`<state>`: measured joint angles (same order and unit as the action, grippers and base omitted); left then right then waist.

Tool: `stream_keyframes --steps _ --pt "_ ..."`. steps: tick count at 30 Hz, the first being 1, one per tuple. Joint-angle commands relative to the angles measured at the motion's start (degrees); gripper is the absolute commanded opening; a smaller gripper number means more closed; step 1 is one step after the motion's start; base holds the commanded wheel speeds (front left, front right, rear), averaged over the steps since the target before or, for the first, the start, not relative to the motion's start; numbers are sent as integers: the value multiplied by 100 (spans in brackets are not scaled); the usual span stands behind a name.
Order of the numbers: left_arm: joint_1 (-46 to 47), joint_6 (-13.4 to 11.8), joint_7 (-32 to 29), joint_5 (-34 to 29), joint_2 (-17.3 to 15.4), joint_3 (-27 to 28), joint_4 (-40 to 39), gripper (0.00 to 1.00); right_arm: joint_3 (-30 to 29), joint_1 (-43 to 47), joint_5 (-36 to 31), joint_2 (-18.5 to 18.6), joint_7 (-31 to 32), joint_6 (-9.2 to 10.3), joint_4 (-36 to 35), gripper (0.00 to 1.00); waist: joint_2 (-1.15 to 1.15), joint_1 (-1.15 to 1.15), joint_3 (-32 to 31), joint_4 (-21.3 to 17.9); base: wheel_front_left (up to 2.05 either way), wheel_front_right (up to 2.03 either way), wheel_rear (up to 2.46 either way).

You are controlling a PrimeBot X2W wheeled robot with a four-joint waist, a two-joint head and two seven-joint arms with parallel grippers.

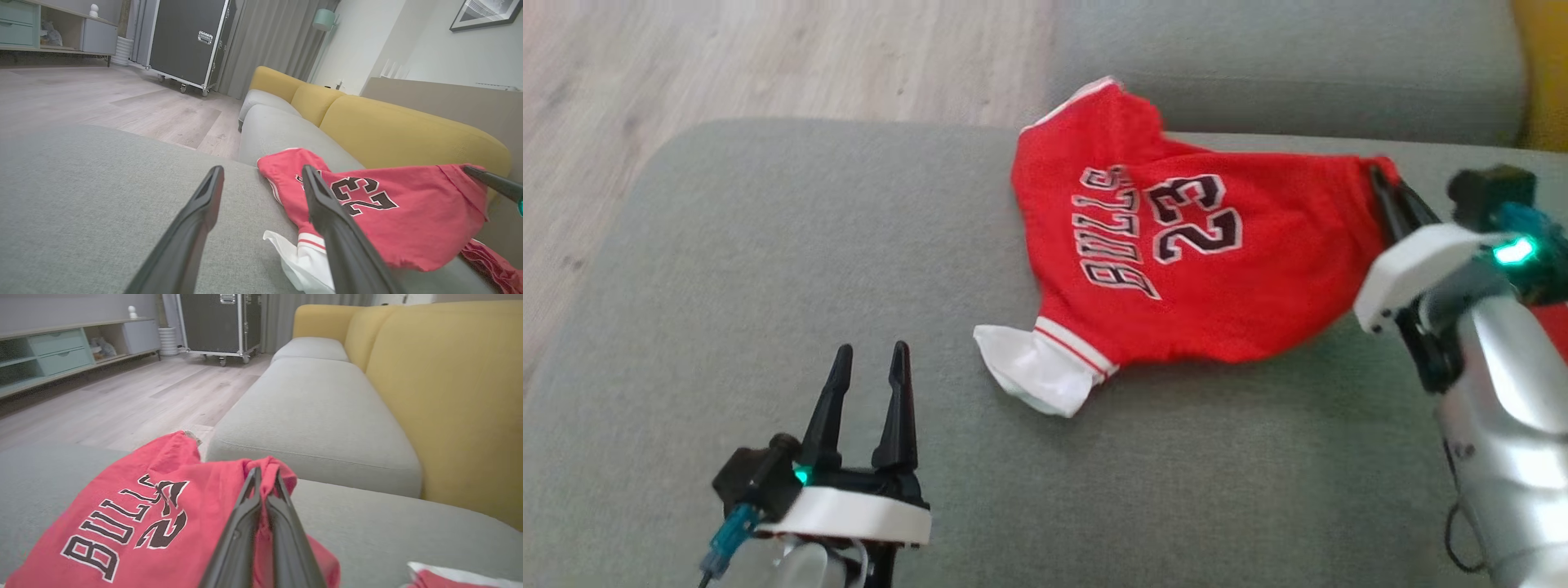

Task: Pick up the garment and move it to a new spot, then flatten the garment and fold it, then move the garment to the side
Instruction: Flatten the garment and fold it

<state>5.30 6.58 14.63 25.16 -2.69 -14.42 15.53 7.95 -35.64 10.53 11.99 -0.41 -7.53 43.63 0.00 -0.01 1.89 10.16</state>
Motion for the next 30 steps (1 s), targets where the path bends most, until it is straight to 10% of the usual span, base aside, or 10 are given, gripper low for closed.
stream_keyframes --steps 1,14,28,29,30 --pt "105 -17 37 -59 -19 239 -231 100 -144 110 -180 58 69 4 -469 0 0 1 -167 -190 0 0 0" --pt "62 23 37 -122 -19 124 -265 100 -1486 1475 -1242 -658 1861 4 -2625 0 0 1 -30 89 0 0 0" --pt "404 73 37 -191 -19 -91 -110 100 -3247 134 -2528 -463 2226 4 -138 0 0 1 483 759 0 0 0" --pt "418 75 37 -190 -19 -98 -107 100 -3315 57 -2696 -430 2216 4 57 5 0 1 503 775 0 0 0" --pt "427 77 37 -189 -19 -103 -105 100 -3348 -6 -2846 -411 2189 4 238 92 0 1 516 784 0 0 0"
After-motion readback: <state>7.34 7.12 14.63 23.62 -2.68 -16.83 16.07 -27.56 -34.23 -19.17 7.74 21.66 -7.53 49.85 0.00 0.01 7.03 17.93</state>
